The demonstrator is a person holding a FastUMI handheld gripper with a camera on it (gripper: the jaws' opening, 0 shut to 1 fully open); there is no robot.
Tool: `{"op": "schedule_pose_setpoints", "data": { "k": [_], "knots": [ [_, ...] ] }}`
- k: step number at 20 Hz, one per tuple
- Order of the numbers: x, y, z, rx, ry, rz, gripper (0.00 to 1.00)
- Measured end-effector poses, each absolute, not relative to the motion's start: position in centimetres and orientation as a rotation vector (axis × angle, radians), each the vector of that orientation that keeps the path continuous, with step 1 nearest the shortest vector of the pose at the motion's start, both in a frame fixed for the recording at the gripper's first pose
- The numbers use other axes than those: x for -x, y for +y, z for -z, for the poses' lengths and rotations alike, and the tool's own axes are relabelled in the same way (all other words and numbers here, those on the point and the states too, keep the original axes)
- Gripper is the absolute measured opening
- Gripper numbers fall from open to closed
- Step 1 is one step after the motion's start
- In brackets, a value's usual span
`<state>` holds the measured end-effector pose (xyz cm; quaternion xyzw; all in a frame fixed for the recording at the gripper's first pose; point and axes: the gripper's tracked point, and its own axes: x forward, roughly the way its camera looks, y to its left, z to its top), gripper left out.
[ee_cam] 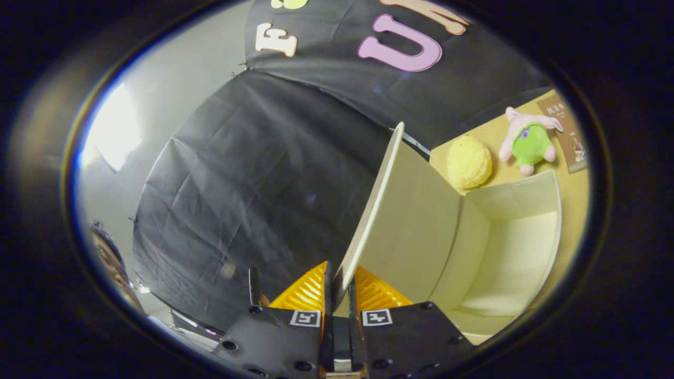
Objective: Open the storage box then place both shoes into the box .Put the left shoe in first, then the right shoe, with the right side of both shoes facing outward in a uniform manner.
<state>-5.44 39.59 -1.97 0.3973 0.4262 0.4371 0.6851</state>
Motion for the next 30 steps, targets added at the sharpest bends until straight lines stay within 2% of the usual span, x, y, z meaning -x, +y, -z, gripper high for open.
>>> {"op": "schedule_pose_setpoints", "data": {
  "k": [7,12,18,22,30],
  "knots": [
    [6.3,47.3,3.0,-0.819,0.989,-1.039,0.15],
    [6.1,50.9,4.9,-0.793,1.001,-1.024,0.15],
    [6.0,50.9,5.3,-0.616,0.877,-1.037,0.65],
    [4.1,47.5,5.3,-0.503,0.775,-0.971,0.99],
    [0.4,36.7,5.6,-0.352,0.653,-0.79,1.0]
  ]
}}
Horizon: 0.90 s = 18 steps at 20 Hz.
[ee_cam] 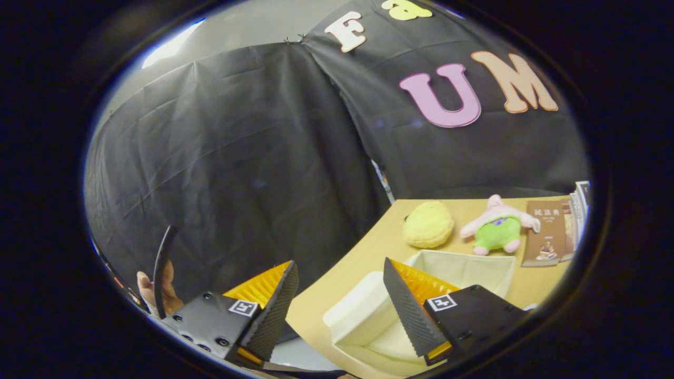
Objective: Open the storage box then place both shoes into the box .Put the left shoe in first, then the right shoe, with the right side of both shoes facing outward in a uniform manner.
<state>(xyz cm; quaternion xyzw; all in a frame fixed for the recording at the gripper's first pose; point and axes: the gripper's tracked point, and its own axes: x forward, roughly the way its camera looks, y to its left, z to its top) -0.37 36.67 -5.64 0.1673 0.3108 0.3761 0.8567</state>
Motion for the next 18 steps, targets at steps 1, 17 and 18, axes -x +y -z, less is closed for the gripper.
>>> {"op": "schedule_pose_setpoints", "data": {
  "k": [1,17,18],
  "knots": [
    [-0.1,34.9,5.7,-0.338,0.641,-0.764,1.0],
    [-1.2,12.1,13.3,-0.167,0.667,-0.479,1.0],
    [-0.3,11.1,13.8,-0.162,0.673,-0.464,1.0]
  ]
}}
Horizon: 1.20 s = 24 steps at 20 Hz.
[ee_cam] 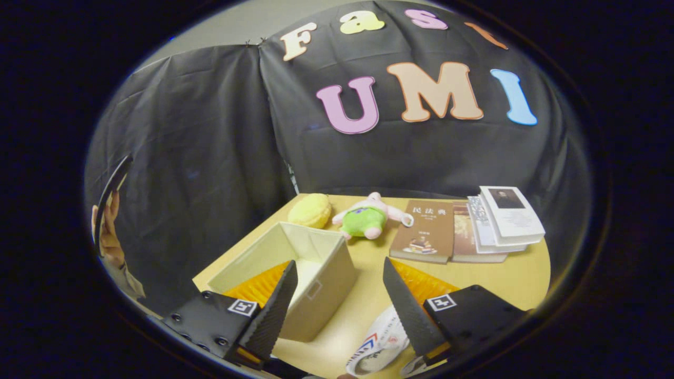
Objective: Open the storage box then place both shoes into the box .Put the left shoe in first, then the right shoe, with the right side of both shoes facing outward in a uniform manner.
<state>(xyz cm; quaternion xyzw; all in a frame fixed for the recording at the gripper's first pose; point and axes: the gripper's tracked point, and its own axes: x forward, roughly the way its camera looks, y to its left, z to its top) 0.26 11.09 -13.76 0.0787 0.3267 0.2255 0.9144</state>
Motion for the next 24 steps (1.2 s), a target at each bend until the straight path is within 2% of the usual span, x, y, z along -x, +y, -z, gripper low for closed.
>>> {"op": "schedule_pose_setpoints", "data": {
  "k": [9,24],
  "knots": [
    [1.9,5.3,21.2,-0.068,0.795,-0.452,1.0],
    [7.9,2.0,32.7,0.161,1.103,-0.601,0.96]
  ]
}}
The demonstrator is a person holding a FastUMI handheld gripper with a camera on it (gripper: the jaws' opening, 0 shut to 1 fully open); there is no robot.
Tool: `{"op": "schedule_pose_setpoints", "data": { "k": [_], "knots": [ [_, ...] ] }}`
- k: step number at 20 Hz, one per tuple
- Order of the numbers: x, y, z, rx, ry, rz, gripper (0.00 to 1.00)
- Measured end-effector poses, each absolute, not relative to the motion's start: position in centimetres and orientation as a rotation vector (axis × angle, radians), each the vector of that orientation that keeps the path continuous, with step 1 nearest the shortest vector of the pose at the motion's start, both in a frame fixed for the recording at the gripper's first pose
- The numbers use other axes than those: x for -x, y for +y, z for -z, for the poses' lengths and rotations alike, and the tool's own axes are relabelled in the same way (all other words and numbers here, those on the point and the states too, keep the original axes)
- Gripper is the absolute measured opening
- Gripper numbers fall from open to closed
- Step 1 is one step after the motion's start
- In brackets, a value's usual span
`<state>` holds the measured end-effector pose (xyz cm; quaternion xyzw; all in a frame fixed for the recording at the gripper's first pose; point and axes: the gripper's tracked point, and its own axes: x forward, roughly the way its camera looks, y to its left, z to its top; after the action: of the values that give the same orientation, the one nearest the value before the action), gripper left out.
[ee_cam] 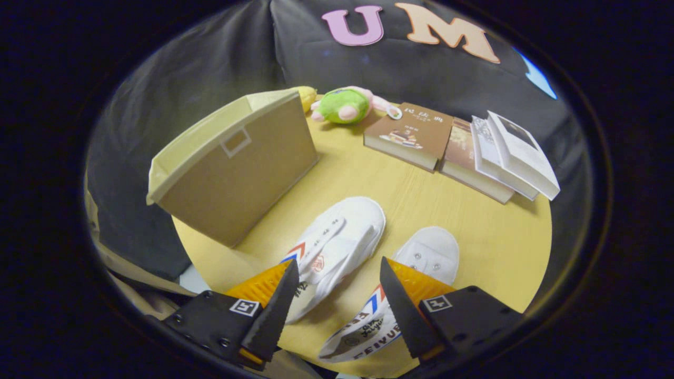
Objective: Open the storage box then place both shoes into the box .Put the left shoe in first, then the right shoe, with the right side of both shoes facing outward in a uniform manner.
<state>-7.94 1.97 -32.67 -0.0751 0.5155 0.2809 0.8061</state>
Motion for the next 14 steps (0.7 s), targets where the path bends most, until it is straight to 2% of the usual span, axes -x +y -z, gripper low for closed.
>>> {"op": "schedule_pose_setpoints", "data": {
  "k": [2,6,10,14],
  "knots": [
    [8.5,1.7,33.3,0.212,1.138,-0.625,0.96],
    [9.4,2.2,35.5,0.273,1.213,-0.659,0.77],
    [9.5,2.9,36.7,0.283,1.281,-0.646,0.52],
    [8.8,1.9,37.3,0.162,1.376,-0.5,0.28]
  ]
}}
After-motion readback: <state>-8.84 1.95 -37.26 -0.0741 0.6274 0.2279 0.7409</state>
